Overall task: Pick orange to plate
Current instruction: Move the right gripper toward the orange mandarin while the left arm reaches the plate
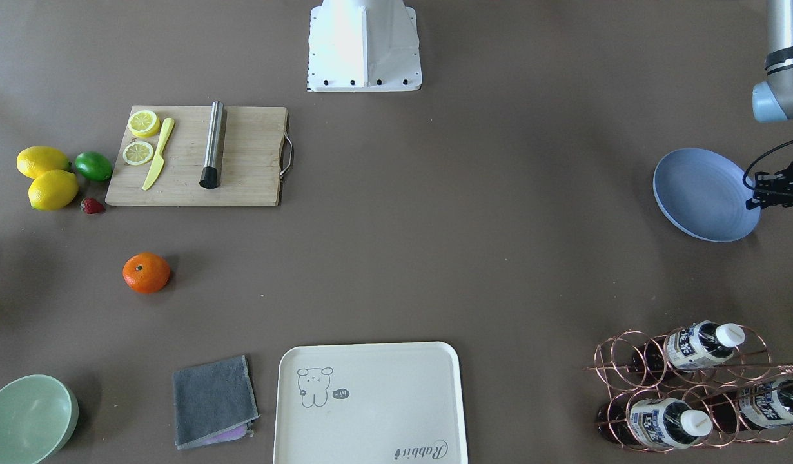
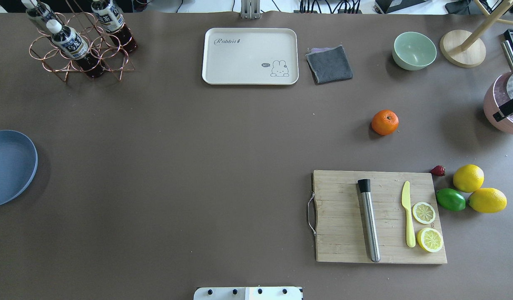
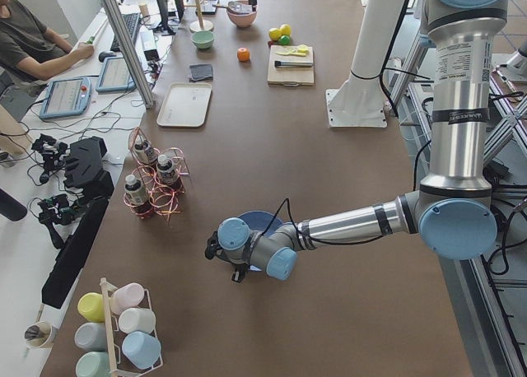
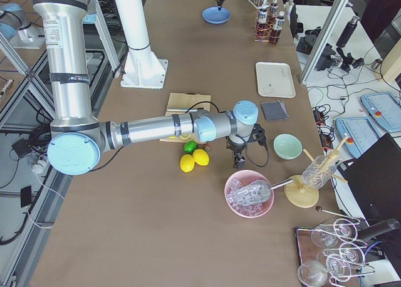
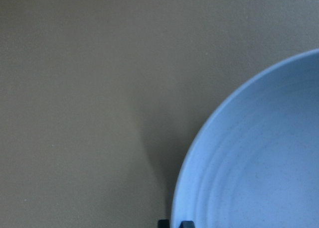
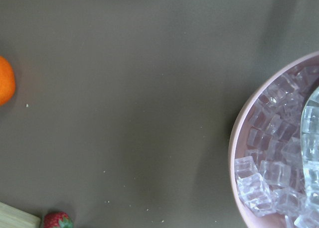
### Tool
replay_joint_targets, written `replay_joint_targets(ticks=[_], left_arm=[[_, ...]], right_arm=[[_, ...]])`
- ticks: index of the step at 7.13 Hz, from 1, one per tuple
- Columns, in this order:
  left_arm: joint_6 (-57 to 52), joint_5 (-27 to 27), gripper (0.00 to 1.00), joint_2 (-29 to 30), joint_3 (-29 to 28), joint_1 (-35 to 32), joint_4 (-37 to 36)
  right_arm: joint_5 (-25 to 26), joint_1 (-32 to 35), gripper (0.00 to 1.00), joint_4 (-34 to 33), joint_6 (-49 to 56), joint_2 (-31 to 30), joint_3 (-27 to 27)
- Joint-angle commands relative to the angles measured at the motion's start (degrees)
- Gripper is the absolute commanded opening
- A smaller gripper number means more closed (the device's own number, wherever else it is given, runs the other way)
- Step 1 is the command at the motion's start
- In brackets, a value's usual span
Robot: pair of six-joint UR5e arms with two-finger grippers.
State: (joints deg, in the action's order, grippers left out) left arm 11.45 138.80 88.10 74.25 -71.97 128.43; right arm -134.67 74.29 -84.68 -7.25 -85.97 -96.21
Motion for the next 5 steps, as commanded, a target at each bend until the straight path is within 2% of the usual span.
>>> replay_joint_targets(ticks=[1,3,4,5], left_arm=[[21.46,5.06,0.0,1.97,11.47,0.6,-0.11],[38.21,5.08,0.0,2.78,21.95,7.42,-0.38],[47.17,4.12,0.0,7.39,23.99,9.46,-0.38],[55.35,0.02,0.0,11.79,24.97,14.87,-0.29]], right_arm=[[-0.25,-2.2,1.0,0.39,-9.09,1.33,-2.56],[-0.07,-7.28,1.0,0.57,-20.55,3.6,-4.95],[0.45,-10.79,1.0,0.57,-25.66,6.84,-4.26],[2.11,-13.79,1.0,0.57,-28.58,9.3,-3.38]])
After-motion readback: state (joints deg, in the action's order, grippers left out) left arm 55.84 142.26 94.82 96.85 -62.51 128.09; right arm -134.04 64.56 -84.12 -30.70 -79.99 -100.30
